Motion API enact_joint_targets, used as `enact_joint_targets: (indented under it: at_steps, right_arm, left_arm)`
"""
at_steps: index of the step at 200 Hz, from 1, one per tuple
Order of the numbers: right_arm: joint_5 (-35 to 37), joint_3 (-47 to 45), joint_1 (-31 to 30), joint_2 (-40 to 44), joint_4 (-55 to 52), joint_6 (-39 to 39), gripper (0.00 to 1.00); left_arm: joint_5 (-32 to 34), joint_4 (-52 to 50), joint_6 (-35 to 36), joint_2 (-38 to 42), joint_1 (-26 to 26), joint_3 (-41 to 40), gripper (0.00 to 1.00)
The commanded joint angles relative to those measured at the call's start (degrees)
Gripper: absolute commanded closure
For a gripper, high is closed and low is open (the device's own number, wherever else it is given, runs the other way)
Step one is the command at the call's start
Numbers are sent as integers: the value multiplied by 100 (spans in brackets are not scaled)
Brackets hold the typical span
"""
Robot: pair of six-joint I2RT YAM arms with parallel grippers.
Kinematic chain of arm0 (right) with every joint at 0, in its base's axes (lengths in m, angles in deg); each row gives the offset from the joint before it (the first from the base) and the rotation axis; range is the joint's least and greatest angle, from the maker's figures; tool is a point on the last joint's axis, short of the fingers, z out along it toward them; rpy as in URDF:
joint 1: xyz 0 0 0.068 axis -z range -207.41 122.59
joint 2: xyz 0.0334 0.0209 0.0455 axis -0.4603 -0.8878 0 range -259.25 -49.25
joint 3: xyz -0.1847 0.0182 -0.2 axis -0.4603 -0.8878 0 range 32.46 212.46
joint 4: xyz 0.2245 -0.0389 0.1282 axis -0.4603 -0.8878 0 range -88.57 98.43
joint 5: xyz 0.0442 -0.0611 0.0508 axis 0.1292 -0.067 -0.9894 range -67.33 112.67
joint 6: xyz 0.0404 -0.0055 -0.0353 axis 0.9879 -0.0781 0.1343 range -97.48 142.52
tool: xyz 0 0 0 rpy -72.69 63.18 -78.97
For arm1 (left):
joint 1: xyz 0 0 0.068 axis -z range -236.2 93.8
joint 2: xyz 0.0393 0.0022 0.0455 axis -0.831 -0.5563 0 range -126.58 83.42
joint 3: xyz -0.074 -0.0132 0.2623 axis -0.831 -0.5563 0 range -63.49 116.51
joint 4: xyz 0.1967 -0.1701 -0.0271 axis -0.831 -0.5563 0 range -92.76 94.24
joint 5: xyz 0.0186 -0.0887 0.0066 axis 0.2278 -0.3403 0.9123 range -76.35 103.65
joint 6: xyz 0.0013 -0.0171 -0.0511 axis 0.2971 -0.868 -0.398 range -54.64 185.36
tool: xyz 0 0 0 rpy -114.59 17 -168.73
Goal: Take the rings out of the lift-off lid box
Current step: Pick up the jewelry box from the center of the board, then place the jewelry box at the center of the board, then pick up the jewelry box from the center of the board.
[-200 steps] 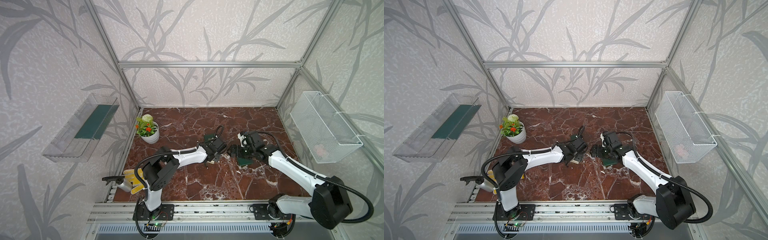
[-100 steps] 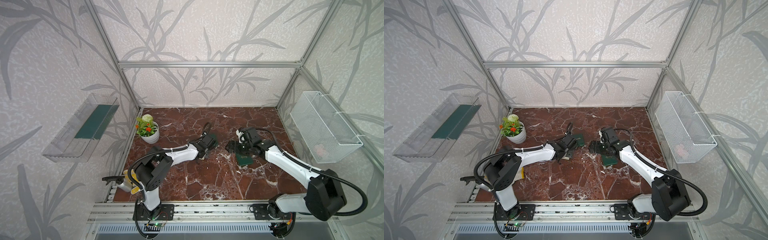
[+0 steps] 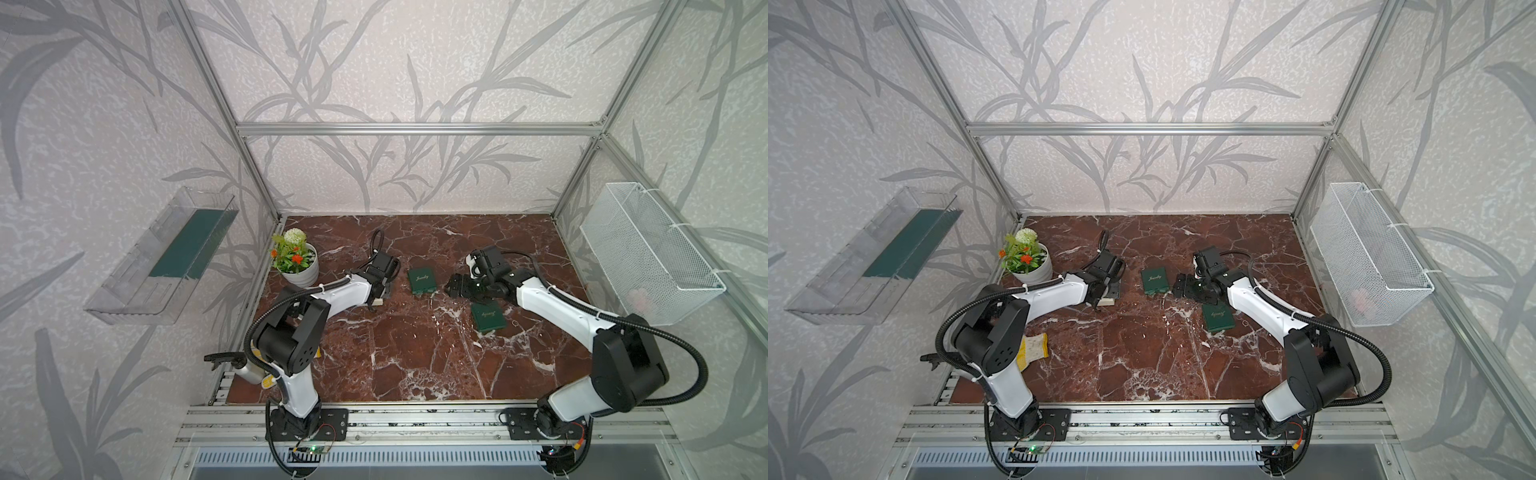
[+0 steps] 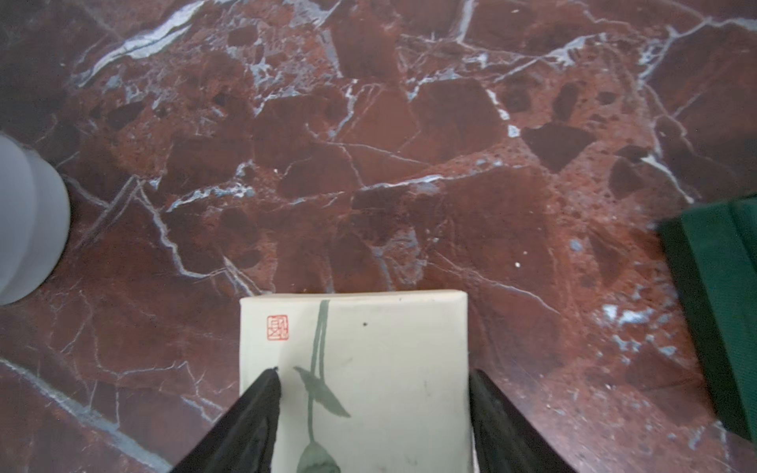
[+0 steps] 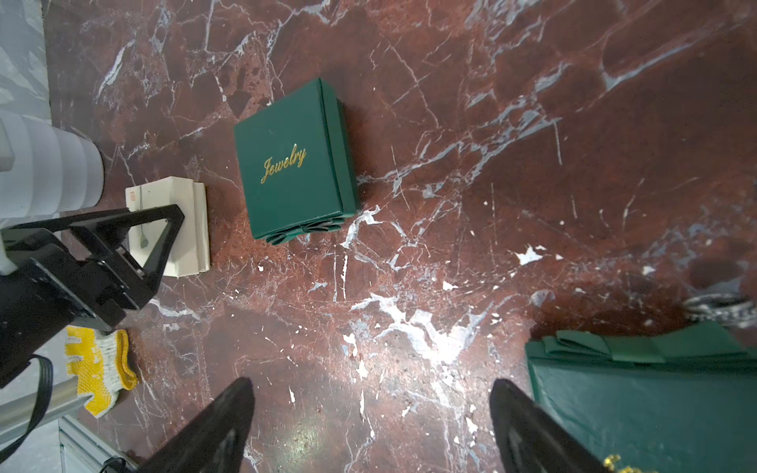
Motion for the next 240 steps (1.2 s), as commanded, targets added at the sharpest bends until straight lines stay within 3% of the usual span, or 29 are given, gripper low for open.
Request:
enact_joint_targets:
  at_steps: [1,47,99,143,180,240]
  right_arm:
    - [102,249,12,-114,-218,-40,9]
    - [-22,217,13,22,-320,-372,6]
    - [-322,-219,20,513,-288,-592,2]
    - [-486,-495,24,1112,-538,-808,1]
    - [-514,-684,29,1549,-702,-824,1]
    - [-232,-1260,74,2180,-768,-713,1]
  left_arm:
    - [-316,-705,-118,-27,-123,192,27]
    - [-1120,-1327,-665,86,-58,916,15]
    - [-1366,-1671,-1088,-152,444,1827,9]
    - [-1235,-1851,-1699,-940,914,2794,9]
    - [-901,-2183,-1812,-1610,1069,3483,8]
    - [-959,-2042,-1958,-1873,1107,3715,1]
